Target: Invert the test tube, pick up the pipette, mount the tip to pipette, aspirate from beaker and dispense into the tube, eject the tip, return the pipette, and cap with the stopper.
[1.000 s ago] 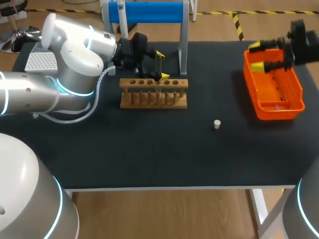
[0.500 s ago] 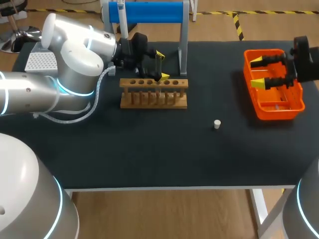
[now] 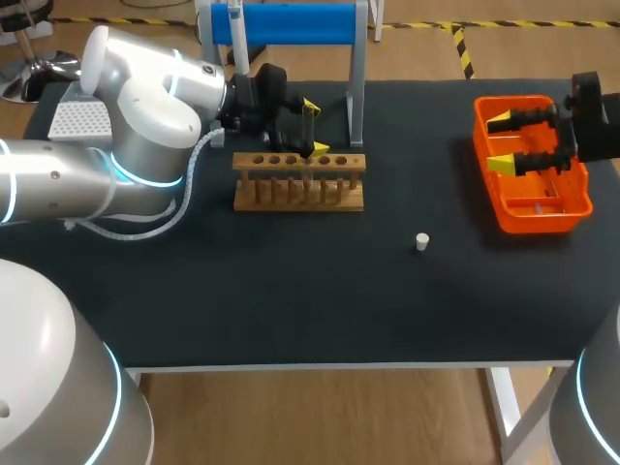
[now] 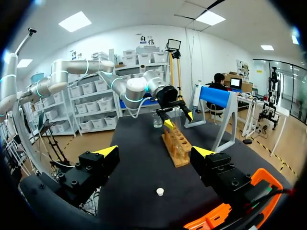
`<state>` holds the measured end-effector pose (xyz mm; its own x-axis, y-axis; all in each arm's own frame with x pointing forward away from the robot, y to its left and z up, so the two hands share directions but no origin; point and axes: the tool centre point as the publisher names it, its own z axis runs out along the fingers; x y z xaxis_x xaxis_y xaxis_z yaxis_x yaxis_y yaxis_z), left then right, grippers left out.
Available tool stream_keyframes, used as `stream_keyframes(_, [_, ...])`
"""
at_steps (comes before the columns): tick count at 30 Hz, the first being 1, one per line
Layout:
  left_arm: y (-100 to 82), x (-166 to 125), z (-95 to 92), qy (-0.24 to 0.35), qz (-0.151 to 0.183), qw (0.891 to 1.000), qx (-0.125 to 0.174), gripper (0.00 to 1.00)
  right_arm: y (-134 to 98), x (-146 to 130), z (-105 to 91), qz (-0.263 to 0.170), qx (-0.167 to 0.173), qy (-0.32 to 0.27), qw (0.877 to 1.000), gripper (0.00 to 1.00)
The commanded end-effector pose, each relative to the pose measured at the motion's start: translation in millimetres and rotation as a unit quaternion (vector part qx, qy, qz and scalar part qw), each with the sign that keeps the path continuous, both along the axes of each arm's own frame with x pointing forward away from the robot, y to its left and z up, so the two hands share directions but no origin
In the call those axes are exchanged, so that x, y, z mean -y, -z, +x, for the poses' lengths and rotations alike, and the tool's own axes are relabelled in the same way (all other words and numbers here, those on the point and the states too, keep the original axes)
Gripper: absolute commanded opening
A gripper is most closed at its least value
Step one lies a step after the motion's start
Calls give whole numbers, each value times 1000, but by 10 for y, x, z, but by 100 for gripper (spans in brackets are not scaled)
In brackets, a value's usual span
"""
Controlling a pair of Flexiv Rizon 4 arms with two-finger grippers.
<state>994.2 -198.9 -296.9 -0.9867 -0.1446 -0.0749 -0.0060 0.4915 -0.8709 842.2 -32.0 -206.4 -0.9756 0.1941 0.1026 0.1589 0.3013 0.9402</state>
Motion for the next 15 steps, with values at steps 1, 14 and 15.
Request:
stream_keyframes(1, [10, -5, -6, 0, -2, 1000, 2, 100, 71, 7, -151, -7, 2, 6, 1000, 100])
stream_keyframes(14, [10, -5, -6, 0, -2, 1000, 2, 100, 624, -36, -392, -51, -1, 16, 999, 100])
stream_keyframes(15, [10, -5, -6, 0, -2, 1000, 2, 100, 650, -40, -403, -54, 0, 18, 998, 100])
